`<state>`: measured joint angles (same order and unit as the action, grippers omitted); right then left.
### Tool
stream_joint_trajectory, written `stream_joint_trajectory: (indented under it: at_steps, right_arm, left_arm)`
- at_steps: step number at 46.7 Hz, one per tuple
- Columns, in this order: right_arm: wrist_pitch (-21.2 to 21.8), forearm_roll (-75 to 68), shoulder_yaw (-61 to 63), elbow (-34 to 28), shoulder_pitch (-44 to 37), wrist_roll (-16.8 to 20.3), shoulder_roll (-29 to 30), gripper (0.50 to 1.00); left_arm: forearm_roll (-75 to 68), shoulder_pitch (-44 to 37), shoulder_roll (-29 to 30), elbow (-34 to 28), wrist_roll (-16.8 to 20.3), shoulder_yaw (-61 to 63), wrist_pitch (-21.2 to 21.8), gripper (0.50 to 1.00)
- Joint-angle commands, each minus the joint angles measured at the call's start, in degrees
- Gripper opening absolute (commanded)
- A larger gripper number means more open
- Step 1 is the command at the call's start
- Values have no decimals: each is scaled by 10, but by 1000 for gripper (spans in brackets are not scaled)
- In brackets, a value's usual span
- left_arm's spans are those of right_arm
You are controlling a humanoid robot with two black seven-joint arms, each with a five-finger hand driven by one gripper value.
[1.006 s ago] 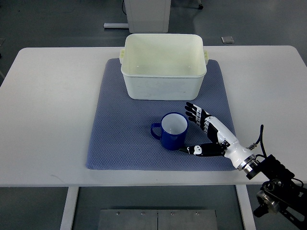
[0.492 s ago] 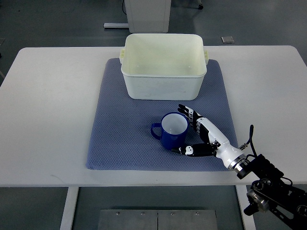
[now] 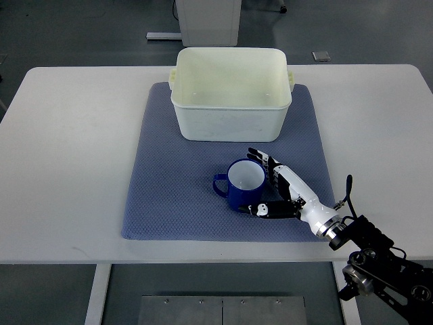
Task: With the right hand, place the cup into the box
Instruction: 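Close the right hand fingers around the blue mug body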
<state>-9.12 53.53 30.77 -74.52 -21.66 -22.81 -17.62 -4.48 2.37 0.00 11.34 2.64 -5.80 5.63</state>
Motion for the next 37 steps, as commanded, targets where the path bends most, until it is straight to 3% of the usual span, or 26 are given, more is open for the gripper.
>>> stream_joint_trajectory:
  at_steps: [1,15,27,30,31,37]
  right_arm:
    - [-1,0,-7,1,-5,0,0,881]
    - [-6,0,-15,6,-10,6,8,832]
    - [-6,0,-16,5,-11,6,10,757]
    - [-6,0,-16,5,-11,6,9,726]
    - [-6,-1,-16,4,-11,6,9,682]
    - [-6,-1,-16,3,-13,5,8,577]
  left_arm:
    - [0,0,0,0,0,0,0,1000]
    - [0,0,0,0,0,0,0,1000]
    - [0,0,0,0,0,0,0,1000]
    - [0,0,0,0,0,0,0,1000]
    - [0,0,0,0,0,0,0,1000]
    - [0,0,0,0,0,0,0,1000]
